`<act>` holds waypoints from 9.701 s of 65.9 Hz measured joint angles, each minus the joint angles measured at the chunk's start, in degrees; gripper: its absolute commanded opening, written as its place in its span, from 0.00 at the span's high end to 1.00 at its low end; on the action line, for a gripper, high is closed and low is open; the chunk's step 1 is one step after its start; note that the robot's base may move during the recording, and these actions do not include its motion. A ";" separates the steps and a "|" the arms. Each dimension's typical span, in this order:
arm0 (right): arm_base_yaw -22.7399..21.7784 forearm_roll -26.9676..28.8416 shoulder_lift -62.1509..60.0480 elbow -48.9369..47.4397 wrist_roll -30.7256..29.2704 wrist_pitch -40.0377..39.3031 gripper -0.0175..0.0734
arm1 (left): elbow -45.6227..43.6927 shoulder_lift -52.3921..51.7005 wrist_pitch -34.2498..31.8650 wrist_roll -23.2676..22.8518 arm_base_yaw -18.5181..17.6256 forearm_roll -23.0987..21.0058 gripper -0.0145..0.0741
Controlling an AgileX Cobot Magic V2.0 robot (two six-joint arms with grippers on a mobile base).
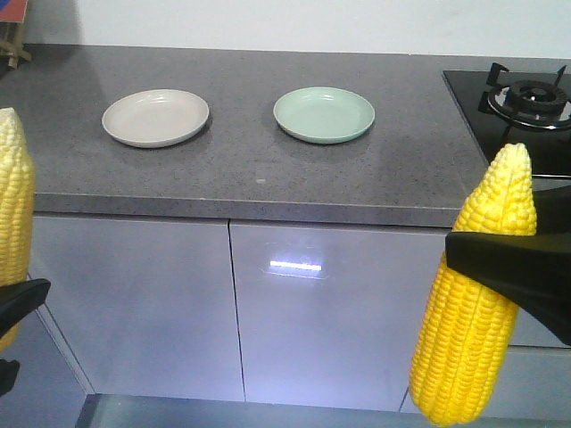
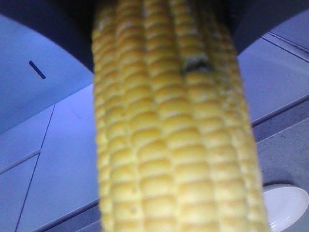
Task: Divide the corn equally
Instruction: 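Drive the base toward the counter with the cream and green plates, then drive the base up to the counter edge, centering both plates, then lower the right gripper's cob onto the pale green plate, then open the right gripper and lift it away from the cob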
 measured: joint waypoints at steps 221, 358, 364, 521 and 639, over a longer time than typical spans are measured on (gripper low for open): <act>0.00 0.00 0.00 0.00 0.00 0.00 0.58 | 0.00 0.00 0.39 0.00 0.00 0.00 0.48; 0.00 0.00 0.00 0.00 0.00 0.00 0.58 | 0.00 0.00 0.39 0.00 0.00 0.00 0.48; 0.00 0.00 0.00 0.00 0.00 0.00 0.58 | 0.00 0.00 0.39 0.00 0.00 0.00 0.48; 13.65 -41.86 55.55 -42.48 45.49 14.53 0.54 | 0.00 0.00 0.39 0.00 0.00 0.00 0.48; 20.49 -51.68 55.73 -41.01 50.84 8.91 0.23 | 0.00 0.00 0.39 0.00 0.00 -0.26 0.48</act>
